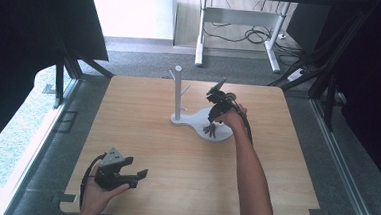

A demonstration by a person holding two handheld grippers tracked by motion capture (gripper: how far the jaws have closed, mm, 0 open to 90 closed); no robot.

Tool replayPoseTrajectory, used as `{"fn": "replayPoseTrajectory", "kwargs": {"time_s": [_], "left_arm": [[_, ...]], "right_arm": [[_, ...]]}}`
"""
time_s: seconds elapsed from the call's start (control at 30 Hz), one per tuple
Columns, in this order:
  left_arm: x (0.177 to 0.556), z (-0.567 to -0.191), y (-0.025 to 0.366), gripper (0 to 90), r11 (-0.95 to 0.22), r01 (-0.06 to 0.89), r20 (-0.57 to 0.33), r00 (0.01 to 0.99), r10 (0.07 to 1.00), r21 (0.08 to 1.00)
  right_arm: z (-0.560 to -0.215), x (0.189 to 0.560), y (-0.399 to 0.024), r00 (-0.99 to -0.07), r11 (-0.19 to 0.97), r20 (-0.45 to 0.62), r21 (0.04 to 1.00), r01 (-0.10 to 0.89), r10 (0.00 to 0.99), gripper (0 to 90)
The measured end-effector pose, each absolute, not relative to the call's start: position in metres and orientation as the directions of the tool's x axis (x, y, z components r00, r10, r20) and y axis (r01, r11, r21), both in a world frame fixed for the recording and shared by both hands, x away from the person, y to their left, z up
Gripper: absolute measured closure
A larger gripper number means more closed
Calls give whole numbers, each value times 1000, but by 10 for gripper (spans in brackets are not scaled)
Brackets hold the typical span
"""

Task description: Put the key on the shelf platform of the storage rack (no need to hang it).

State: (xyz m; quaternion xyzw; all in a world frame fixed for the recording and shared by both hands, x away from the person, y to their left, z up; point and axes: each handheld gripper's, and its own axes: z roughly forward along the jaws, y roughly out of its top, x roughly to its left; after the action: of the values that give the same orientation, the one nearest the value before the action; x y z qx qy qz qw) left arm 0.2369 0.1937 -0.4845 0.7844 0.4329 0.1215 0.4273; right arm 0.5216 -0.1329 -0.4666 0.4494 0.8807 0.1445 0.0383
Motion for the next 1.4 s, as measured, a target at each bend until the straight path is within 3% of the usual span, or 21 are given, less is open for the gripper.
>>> {"fn": "replayPoseTrajectory", "kwargs": {"time_s": [0.3, 0.5, 1.0, 1.4], "left_arm": [[237, -485, 193, 270, -264, 577, -177, 596, 783, 773], [237, -486, 192, 270, -265, 577, -176, 596, 784, 772], [238, -488, 192, 271, -271, 583, -169, 589, 790, 766], [240, -488, 200, 272, -258, 589, -162, 565, 809, 766]], "right_arm": [[-457, 517, -134, -613, 552, 99, 340, 761, 784, 560], [-448, 506, -137, -644, 571, 74, 395, 720, 761, 514], [-435, 462, -155, -692, 585, 75, 475, 658, 718, 454], [-437, 413, -186, -703, 553, 80, 558, 619, 707, 458]]}}
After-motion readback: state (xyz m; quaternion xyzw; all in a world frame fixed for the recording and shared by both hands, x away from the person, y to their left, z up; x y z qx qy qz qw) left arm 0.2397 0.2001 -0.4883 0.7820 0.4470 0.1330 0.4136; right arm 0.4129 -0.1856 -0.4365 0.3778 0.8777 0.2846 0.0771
